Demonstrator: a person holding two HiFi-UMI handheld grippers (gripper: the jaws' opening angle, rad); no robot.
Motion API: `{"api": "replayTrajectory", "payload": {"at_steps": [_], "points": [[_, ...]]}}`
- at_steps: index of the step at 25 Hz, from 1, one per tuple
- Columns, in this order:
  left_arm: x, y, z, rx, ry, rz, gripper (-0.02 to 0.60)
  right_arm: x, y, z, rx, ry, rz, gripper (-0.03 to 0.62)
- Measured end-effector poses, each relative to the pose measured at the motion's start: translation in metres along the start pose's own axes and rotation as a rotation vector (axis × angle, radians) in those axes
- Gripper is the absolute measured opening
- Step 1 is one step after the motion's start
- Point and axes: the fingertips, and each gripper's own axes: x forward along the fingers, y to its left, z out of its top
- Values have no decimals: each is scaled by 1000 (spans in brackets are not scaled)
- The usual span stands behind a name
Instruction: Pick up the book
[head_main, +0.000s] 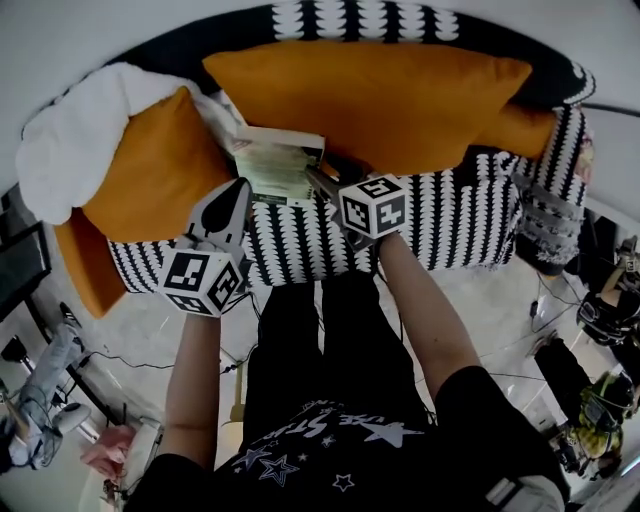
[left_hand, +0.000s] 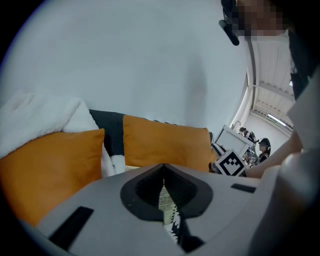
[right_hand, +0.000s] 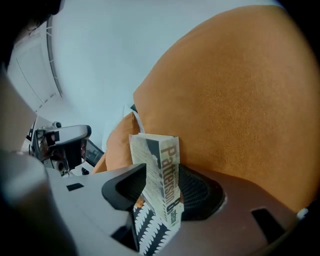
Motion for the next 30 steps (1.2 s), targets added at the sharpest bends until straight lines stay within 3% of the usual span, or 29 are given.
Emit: {"api": "replayTrajectory", "payload": {"at_steps": [6, 13, 18, 25, 27, 30], "points": [[10, 4, -7, -13, 9, 2, 8, 14, -11, 7, 5, -22, 15, 206], [14, 10, -16, -21, 18, 15, 8, 27, 3, 7, -114, -32, 118, 225], [12, 15, -13, -22, 14, 27, 8, 37, 4, 8, -163, -66, 73, 276], [10, 18, -18, -22, 16, 28, 8, 42, 3, 11, -146, -94, 87, 276], [10, 21, -22, -28, 18, 26, 8, 47, 9, 10, -153, -100, 127, 275], [9, 27, -26, -34, 19, 23, 8, 54, 33, 9, -167, -78, 274, 275]]}}
